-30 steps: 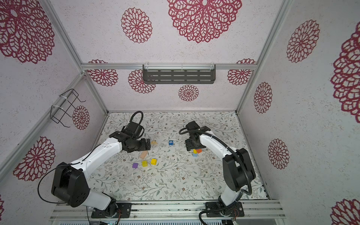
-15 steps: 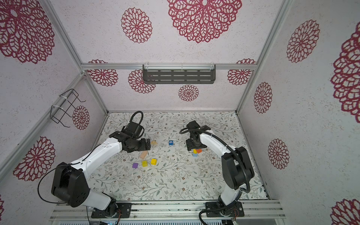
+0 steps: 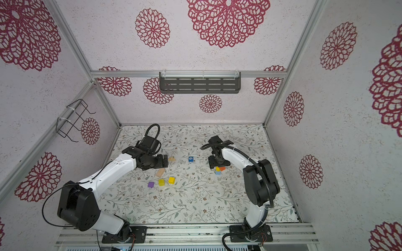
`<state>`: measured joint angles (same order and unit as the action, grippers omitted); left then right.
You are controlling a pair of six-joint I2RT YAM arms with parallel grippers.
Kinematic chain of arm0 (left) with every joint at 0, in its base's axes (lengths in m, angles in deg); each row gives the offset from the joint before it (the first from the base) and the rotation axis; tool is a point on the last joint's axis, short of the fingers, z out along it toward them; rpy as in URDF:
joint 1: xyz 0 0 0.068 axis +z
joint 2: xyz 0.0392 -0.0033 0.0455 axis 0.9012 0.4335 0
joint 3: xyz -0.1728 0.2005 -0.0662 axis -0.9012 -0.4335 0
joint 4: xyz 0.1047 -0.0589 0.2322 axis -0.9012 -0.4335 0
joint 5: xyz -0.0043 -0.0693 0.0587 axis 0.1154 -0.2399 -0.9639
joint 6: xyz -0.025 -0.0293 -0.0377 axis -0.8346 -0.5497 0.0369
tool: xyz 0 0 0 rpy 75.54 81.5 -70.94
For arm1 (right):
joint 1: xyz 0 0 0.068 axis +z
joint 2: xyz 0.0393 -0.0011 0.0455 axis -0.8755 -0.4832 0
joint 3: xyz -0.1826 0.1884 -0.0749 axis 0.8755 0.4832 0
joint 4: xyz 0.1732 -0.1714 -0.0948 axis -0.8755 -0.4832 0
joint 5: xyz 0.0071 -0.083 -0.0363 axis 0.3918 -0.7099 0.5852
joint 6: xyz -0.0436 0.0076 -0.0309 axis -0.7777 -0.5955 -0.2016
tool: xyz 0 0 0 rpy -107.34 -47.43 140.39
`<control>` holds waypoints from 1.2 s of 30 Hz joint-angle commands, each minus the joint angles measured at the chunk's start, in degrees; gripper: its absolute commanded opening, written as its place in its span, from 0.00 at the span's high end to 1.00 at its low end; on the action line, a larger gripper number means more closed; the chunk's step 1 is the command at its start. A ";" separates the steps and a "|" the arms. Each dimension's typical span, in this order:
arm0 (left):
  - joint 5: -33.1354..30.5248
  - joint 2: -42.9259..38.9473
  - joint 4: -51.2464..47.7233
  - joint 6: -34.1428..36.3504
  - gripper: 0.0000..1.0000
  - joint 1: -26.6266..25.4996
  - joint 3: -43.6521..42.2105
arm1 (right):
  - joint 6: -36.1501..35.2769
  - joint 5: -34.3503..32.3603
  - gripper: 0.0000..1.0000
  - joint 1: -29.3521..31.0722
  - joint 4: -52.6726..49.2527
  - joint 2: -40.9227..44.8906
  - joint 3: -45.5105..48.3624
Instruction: Build the wood block tower
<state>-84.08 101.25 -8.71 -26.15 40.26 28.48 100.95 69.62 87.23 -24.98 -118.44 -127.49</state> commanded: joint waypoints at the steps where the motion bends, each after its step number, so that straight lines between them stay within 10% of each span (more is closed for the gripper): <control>1: -0.22 0.50 0.44 -0.29 0.03 0.41 -0.16 | 0.05 0.46 0.30 -0.64 0.08 -0.08 -0.48; 36: 0.02 0.69 0.77 -0.62 0.03 0.66 -0.25 | -0.19 -1.74 0.48 -0.78 -0.65 0.53 0.36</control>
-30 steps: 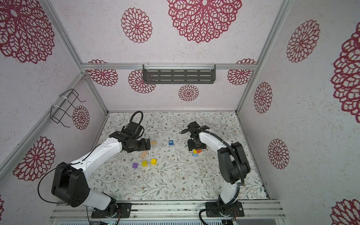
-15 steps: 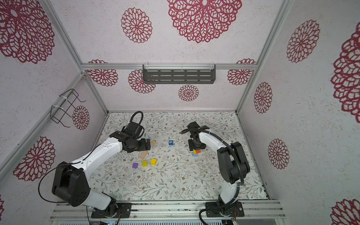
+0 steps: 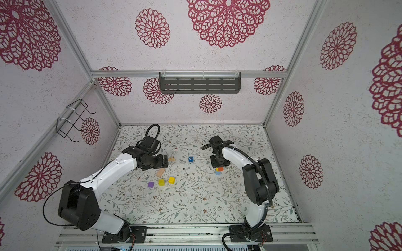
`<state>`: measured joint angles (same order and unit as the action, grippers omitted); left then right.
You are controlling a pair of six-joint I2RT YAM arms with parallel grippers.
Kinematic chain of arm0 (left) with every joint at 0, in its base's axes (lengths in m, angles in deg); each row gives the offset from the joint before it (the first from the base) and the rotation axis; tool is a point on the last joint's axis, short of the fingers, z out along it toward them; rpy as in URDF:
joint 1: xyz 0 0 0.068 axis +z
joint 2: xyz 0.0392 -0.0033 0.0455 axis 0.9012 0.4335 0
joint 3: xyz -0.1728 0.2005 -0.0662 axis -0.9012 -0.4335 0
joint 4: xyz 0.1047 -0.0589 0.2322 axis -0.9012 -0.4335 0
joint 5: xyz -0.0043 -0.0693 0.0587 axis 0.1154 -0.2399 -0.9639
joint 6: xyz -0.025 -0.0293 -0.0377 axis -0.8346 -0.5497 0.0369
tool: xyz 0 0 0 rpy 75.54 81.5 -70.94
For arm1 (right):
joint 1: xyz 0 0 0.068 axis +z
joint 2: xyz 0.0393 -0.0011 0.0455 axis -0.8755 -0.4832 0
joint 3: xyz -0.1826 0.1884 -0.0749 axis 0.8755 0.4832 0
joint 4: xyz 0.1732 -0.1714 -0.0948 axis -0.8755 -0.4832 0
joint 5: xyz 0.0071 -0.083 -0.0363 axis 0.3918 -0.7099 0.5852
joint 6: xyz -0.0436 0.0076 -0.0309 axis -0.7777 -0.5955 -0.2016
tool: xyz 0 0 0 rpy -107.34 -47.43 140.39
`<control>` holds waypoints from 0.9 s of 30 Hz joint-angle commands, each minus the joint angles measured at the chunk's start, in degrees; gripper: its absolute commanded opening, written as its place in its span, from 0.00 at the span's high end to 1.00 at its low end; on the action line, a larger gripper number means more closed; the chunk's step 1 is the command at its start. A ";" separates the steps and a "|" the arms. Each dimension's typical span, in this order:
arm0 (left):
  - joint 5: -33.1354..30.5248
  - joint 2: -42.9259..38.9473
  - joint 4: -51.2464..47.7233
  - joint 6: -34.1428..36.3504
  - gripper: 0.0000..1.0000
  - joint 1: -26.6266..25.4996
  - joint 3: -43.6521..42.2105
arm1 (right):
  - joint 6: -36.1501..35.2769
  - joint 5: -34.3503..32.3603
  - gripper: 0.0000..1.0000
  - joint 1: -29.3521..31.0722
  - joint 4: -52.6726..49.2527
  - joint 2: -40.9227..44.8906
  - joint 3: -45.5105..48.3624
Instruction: Build the wood block tower
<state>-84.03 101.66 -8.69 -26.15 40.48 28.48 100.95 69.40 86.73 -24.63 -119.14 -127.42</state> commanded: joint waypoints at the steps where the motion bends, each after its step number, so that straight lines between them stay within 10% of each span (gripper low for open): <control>1: -0.02 0.27 0.78 -0.63 0.03 0.40 -0.25 | -0.13 -1.54 0.48 -0.27 -1.07 1.31 0.21; 10: -0.59 -0.26 0.13 0.32 0.03 0.37 0.25 | -0.06 -1.69 0.31 -0.33 -1.23 3.09 0.21; 27: -3.43 -2.87 -4.94 -2.04 0.00 -2.21 3.36 | 1.83 0.04 0.29 -0.84 0.60 13.96 2.64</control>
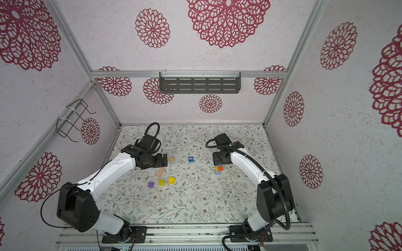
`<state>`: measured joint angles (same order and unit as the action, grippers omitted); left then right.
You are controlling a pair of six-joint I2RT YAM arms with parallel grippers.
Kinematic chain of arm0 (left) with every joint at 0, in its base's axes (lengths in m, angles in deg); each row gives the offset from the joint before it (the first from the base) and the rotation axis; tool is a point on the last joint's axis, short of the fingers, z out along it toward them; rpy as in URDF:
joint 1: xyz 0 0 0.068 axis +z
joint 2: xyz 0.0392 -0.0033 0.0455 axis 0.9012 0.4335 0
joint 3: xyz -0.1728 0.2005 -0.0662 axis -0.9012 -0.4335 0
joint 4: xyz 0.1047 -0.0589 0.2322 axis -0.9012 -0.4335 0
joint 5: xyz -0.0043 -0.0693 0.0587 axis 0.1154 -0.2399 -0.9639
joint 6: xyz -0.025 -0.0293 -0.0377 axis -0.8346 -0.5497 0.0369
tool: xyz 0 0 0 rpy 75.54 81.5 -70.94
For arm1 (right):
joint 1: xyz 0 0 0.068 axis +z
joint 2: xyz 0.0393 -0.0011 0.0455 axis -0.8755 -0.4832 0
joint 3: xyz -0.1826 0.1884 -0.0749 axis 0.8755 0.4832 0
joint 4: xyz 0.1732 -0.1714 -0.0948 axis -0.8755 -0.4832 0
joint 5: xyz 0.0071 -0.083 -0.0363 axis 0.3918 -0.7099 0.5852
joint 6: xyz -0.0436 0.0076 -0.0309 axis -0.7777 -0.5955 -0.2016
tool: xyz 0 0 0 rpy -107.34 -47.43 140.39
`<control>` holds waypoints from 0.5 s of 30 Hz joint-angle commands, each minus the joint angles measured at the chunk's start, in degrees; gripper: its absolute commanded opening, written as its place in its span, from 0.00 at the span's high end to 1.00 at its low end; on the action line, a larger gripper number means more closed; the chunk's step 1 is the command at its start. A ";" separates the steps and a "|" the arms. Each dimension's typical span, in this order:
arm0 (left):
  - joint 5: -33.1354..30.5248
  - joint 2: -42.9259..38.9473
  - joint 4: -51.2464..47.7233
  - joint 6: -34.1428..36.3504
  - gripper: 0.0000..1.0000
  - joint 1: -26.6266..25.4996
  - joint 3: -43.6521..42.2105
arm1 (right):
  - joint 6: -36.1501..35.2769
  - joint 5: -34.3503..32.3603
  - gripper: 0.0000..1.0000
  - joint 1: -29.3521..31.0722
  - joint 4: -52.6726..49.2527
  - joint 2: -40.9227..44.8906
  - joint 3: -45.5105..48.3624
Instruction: Build the wood block tower
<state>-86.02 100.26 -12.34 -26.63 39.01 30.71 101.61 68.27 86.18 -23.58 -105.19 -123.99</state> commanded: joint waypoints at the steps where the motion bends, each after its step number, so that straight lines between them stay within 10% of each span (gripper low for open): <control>1: -1.69 -1.53 -1.40 -1.81 0.00 -0.96 1.10 | 1.67 2.20 0.29 -0.31 -0.24 -0.51 -1.08; 15: -3.16 -1.93 -1.77 -1.39 0.01 -1.50 -0.04 | 3.41 3.13 0.31 -0.37 0.96 -6.32 -3.77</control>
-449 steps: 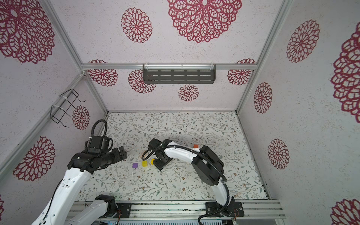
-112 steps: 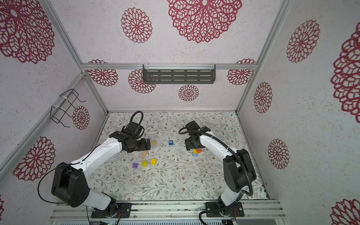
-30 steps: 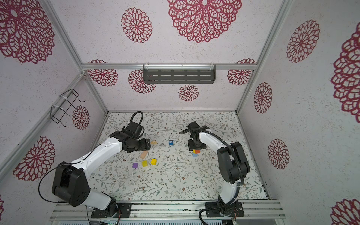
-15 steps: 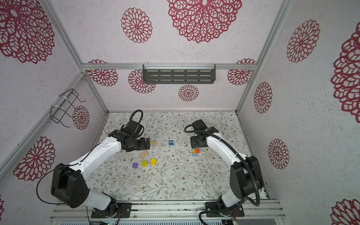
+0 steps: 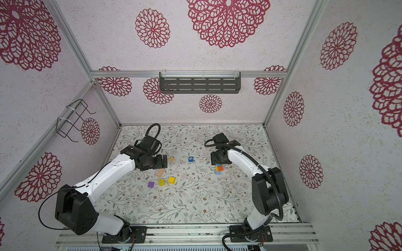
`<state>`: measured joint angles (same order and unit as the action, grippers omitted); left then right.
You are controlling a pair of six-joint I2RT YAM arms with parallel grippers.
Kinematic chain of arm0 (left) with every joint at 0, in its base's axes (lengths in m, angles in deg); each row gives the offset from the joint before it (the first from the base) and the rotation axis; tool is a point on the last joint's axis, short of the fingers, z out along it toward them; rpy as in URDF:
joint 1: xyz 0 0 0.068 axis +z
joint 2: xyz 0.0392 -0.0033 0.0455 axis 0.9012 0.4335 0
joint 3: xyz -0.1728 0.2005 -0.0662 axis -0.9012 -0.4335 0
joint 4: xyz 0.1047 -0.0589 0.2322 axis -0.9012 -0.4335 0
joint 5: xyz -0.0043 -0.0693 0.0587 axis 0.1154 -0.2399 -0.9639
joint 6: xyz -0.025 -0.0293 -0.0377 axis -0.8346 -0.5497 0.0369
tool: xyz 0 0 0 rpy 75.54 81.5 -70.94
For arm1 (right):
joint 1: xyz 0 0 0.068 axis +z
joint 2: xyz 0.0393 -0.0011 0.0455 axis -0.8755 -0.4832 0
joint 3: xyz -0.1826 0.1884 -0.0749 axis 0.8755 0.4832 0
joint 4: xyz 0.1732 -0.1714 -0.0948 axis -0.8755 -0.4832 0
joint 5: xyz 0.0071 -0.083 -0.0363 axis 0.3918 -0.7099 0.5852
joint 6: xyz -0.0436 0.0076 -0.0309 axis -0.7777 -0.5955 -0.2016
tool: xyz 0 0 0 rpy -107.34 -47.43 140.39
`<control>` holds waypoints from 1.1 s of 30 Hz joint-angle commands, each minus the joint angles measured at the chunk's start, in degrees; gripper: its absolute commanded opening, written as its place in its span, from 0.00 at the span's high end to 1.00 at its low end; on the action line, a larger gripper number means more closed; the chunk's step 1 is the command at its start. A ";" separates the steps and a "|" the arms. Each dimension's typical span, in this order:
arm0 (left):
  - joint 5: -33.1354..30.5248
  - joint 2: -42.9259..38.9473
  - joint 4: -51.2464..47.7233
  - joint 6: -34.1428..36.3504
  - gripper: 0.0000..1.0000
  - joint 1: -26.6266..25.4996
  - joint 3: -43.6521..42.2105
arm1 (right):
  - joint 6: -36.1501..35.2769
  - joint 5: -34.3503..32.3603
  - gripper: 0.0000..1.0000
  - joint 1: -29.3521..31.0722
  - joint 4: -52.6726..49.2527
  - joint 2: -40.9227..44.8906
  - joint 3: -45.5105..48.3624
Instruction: Build the wood block tower
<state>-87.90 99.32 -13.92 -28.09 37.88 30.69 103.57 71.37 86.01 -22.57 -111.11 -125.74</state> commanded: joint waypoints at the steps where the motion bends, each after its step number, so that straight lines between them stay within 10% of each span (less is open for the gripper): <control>1: -1.28 -0.93 -0.20 0.13 0.01 -0.31 0.00 | 1.76 0.12 0.31 -0.18 0.03 -0.80 -2.20; 33: -0.99 -0.64 1.93 0.71 0.03 -0.14 -2.20 | 7.62 -3.86 0.52 0.10 1.71 -2.78 -0.96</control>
<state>-88.21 99.32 -13.00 -27.41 37.88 28.96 110.28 69.32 86.05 -20.08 -114.41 -126.46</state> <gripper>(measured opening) 0.974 0.483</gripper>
